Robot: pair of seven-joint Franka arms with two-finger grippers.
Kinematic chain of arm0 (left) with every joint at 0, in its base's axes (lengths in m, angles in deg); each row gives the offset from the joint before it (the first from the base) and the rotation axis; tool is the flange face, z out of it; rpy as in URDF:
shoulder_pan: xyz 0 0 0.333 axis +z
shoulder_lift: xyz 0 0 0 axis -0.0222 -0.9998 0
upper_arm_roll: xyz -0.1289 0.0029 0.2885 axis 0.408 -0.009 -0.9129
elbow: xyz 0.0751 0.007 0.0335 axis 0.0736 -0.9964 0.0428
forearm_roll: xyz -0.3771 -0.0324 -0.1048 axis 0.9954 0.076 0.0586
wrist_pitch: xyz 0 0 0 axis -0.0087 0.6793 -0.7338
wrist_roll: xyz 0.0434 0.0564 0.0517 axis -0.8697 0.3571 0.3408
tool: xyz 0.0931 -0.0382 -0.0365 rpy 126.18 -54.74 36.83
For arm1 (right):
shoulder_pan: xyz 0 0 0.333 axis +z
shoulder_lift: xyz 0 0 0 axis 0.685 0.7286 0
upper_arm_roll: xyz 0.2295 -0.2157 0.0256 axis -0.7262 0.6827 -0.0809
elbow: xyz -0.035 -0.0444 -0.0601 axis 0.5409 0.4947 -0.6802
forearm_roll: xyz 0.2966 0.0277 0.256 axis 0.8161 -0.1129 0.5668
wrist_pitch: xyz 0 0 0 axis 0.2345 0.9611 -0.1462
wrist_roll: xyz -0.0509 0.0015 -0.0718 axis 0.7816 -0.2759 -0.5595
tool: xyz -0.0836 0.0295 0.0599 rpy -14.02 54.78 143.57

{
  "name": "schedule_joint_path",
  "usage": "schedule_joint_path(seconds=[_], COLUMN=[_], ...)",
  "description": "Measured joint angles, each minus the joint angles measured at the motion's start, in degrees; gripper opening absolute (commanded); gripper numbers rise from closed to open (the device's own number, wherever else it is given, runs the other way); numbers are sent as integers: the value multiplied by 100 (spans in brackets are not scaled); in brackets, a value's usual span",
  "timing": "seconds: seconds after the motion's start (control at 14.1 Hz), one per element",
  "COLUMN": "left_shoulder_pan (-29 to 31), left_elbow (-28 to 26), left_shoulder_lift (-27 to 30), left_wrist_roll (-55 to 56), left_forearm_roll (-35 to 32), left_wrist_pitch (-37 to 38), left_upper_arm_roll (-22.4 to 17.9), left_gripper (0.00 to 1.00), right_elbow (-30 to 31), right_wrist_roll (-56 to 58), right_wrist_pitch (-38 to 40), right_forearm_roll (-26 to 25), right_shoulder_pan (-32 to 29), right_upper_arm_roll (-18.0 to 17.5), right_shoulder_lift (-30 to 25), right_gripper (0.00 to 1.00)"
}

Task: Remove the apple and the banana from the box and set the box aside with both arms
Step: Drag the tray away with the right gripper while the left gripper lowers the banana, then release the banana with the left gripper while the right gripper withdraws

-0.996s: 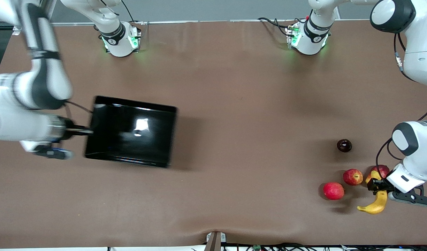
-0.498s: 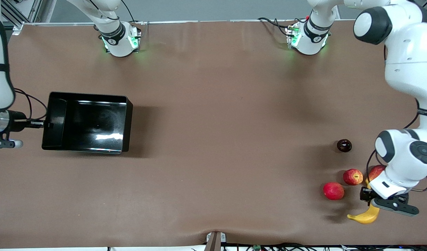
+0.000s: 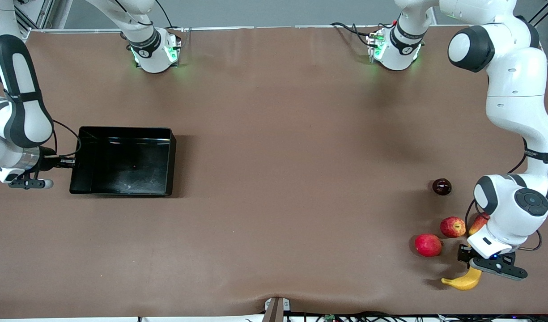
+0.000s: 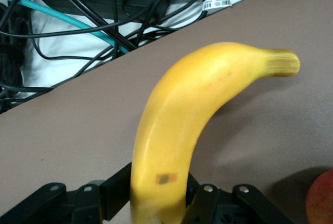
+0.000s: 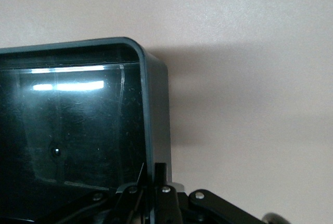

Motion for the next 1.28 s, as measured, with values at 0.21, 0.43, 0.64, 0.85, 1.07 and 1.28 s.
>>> schedule_joint_path(seconds=[0.21,0.43,0.64,0.85,1.07,1.28], left_shoulder_pan=[-3,-5,-26,-84,-114,-113], left_elbow=[11,38,67,126,234,340], left_shoulder_lift=[-214,-301,-302,-301,-240,86], left_wrist_roll=[-147,-201,-208,-208,-208,-208], left_forearm_roll=[0,0,0,0,7,9], left_wrist_pitch=[-211,-276,-284,-297,-267,356], left_upper_arm_roll=[4,11,20,43,136,215], left_gripper=[0,42,100,100,100,100], right_elbow=[8,-217,-1390,-2662,-3507,-4191], right_wrist_roll=[16,75,97,61,66,71], right_wrist_pitch=[16,442,1422,2345,3162,3925], right_forearm_roll=[0,2,3,1,3,10], right_shoulder_pan=[-112,-110,145,631,687,840], right_upper_arm_roll=[0,-59,-146,-157,-157,-193], right_shoulder_lift=[82,68,13,-59,-96,-447], right_gripper=[100,100,100,100,100,100])
